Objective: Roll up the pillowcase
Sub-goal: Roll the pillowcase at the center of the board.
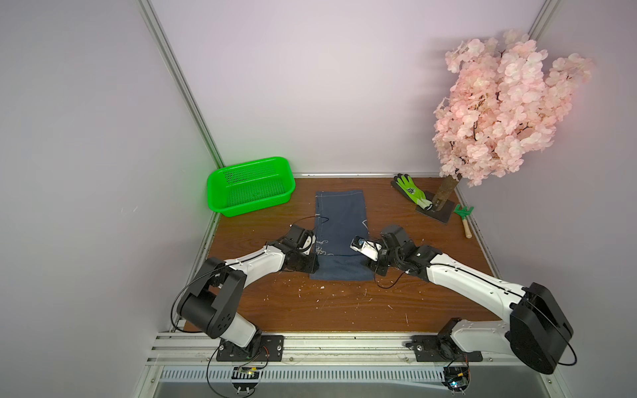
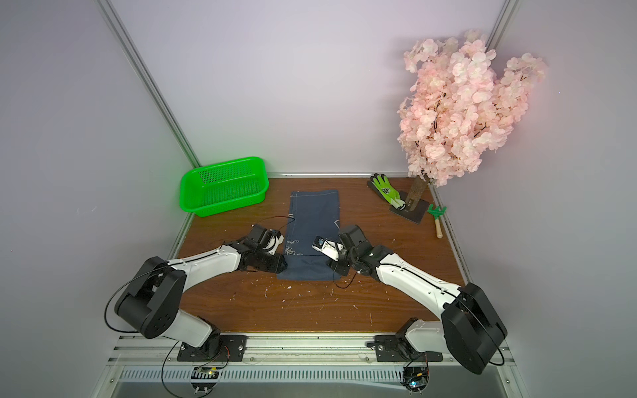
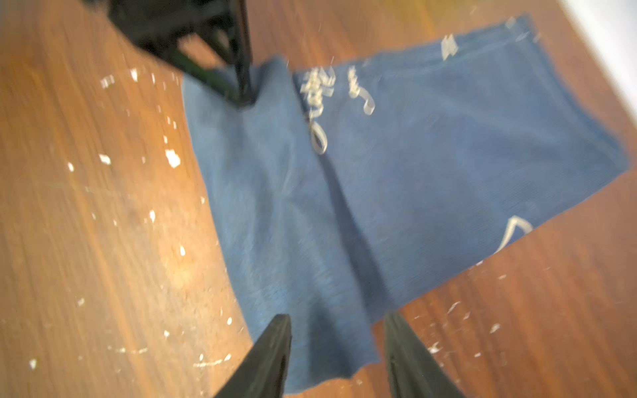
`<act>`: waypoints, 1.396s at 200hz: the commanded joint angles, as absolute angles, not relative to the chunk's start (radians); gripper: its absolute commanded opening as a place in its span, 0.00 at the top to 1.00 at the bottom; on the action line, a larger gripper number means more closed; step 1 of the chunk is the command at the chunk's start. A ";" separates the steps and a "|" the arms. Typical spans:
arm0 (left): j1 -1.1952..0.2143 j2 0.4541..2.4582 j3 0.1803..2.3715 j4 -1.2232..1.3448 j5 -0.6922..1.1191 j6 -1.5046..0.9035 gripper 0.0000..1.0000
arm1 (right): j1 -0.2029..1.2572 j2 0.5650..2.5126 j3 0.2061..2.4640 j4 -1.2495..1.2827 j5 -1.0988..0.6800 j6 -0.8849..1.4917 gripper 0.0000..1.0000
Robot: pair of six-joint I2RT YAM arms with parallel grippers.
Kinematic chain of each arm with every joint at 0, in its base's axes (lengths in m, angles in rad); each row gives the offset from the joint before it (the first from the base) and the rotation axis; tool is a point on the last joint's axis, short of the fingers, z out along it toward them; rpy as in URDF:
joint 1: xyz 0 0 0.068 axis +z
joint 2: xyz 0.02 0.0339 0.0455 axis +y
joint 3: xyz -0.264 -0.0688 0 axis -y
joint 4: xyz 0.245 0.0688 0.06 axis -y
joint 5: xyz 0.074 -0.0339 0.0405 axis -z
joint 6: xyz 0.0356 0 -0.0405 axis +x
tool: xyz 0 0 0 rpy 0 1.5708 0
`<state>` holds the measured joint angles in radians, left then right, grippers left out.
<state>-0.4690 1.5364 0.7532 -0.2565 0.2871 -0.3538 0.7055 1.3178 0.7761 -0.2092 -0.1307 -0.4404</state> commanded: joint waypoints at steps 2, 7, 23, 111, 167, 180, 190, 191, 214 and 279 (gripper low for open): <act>-0.451 1.567 0.777 -0.268 0.285 -0.320 0.57 | 0.702 1.367 0.754 -0.076 -0.073 -0.395 0.53; -0.448 1.568 0.778 -0.270 0.285 -0.318 0.57 | 0.695 1.388 0.760 -0.052 -0.079 -0.389 0.54; -0.445 1.571 0.784 -0.274 0.290 -0.319 0.58 | 0.687 1.456 0.805 -0.039 -0.090 -0.372 0.58; -0.422 1.614 0.812 -0.288 0.286 -0.267 0.62 | 0.676 1.598 0.808 -0.230 0.022 -0.369 0.73; -0.422 1.647 0.855 -0.305 0.299 -0.246 0.64 | 0.734 1.330 0.810 -0.243 -0.017 -0.460 0.50; -0.422 1.653 0.859 -0.311 0.302 -0.242 0.64 | 0.792 1.289 0.800 -0.230 -0.030 -0.480 0.43; -0.422 1.657 0.863 -0.317 0.304 -0.239 0.64 | 0.841 1.280 0.789 -0.202 -0.023 -0.496 0.36; -0.422 1.657 0.863 -0.317 0.305 -0.239 0.64 | 0.846 1.281 0.787 -0.199 -0.022 -0.498 0.35; -0.422 1.657 0.866 -0.327 0.310 -0.236 0.64 | 0.944 1.328 0.774 -0.085 -0.019 -0.519 0.29; -0.418 1.636 0.868 -0.347 0.328 -0.251 0.64 | 1.036 1.583 0.848 -0.005 0.159 -0.637 0.27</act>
